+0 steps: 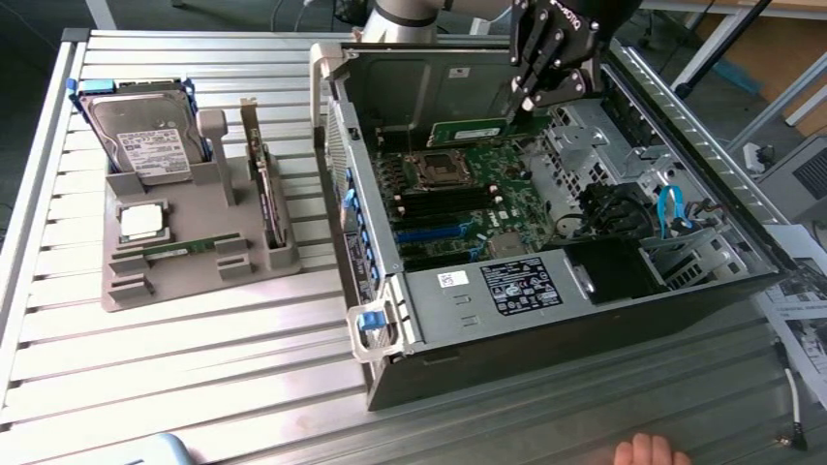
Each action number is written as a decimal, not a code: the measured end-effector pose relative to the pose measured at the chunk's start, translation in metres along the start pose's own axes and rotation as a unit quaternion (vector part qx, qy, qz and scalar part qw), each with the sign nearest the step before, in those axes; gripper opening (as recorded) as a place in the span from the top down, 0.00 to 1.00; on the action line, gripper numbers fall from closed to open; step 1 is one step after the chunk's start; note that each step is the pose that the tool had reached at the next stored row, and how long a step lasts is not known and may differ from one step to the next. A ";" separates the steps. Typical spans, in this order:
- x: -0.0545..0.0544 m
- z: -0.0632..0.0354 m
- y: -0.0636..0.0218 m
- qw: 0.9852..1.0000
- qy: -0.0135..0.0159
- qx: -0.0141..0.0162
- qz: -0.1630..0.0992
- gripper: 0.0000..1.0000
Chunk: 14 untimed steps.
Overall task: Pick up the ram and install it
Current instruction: 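Pick up the ram and move it above insertion slot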
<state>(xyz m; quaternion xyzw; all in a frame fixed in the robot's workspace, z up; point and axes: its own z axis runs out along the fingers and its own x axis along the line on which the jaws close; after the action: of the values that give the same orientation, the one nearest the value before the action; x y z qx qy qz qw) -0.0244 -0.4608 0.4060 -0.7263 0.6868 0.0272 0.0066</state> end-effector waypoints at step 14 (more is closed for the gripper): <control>-0.005 0.0037 -0.0007 1.000 0.000 0.000 0.000 0.88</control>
<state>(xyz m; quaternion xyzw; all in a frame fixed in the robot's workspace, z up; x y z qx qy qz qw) -0.0241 -0.4559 0.4025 -0.7263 0.6868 0.0275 0.0069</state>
